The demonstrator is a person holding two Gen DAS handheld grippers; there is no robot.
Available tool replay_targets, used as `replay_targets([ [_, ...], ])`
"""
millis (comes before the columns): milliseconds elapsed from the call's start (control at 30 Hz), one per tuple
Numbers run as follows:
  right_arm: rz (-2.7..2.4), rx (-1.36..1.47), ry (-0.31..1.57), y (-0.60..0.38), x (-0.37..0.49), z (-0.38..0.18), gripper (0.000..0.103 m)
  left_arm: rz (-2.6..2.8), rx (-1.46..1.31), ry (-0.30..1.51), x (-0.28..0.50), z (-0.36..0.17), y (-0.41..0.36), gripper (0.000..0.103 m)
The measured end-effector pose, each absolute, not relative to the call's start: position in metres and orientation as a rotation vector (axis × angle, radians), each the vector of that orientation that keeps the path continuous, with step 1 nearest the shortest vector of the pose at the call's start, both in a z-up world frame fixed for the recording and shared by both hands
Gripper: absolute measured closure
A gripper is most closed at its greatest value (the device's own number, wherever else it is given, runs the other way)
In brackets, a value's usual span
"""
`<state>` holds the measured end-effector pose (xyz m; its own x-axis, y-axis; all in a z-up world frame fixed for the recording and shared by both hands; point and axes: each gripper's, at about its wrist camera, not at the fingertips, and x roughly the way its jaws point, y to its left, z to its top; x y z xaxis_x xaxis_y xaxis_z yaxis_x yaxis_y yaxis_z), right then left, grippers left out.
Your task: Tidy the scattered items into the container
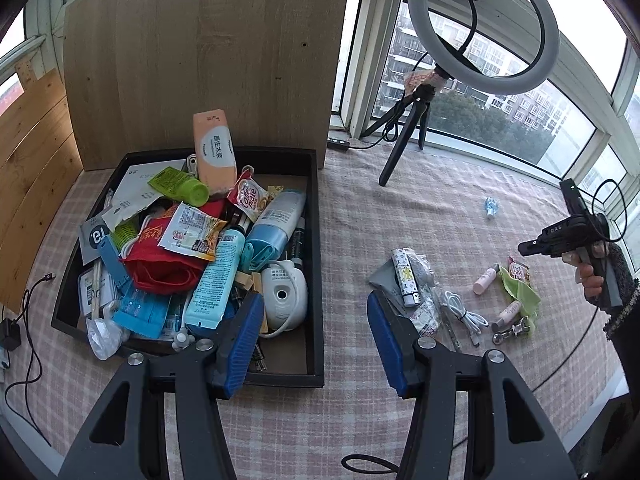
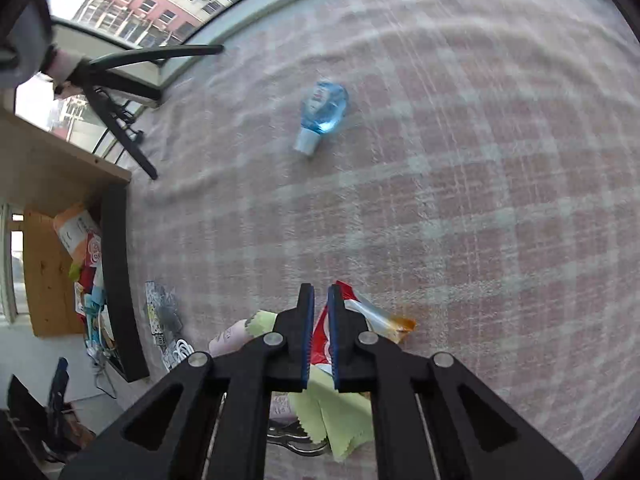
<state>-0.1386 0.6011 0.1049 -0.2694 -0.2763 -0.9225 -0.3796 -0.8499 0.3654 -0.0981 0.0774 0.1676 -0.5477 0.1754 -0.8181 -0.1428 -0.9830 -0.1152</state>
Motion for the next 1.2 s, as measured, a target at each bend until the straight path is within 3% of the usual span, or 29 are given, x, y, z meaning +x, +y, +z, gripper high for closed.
replay_targets([
  [167,2.269,-1.649,0.853,0.632,-0.175,0.105,0.095,2.611,-1.375,-0.043,-0.099,0.172,0.081,0.052],
  [500,2.213,-1.716,0.667,0.581,-0.249,0.03,0.086,2.636,-1.416,-0.056,-0.098,0.165,0.072,0.052],
  [567,2.216,-1.749,0.701,0.577,-0.245,0.029,0.085,2.625,-1.423,-0.056,-0.098,0.163,0.076,0.052],
  [667,2.297,-1.85,0.894,0.566,-0.23,0.039,0.085,2.582,-1.409,-0.01,-0.1,0.164,0.092,0.052],
  [733,2.379,-1.788,0.874,0.559,-0.207,0.065,0.085,2.55,-1.387,0.041,-0.102,0.165,0.108,0.052],
  [800,2.444,-1.762,0.891,0.553,-0.181,0.082,0.078,2.501,-1.368,0.099,-0.107,0.165,0.128,0.052],
  [833,2.478,-1.76,0.878,0.546,-0.169,0.085,0.069,2.474,-1.353,0.129,-0.109,0.165,0.14,0.052],
  [867,2.503,-1.763,0.825,0.54,-0.155,0.088,0.061,2.446,-1.334,0.16,-0.112,0.165,0.152,0.052],
  [900,2.512,-1.757,0.74,0.535,-0.14,0.091,0.06,2.416,-1.315,0.191,-0.114,0.163,0.166,0.052],
  [1067,2.485,-1.725,0.425,0.525,-0.063,0.094,0.06,2.258,-1.277,0.367,-0.122,0.14,0.234,0.051],
  [1200,2.49,-1.665,0.335,0.515,-0.041,0.089,0.06,2.16,-1.313,0.462,-0.134,0.11,0.281,0.046],
])
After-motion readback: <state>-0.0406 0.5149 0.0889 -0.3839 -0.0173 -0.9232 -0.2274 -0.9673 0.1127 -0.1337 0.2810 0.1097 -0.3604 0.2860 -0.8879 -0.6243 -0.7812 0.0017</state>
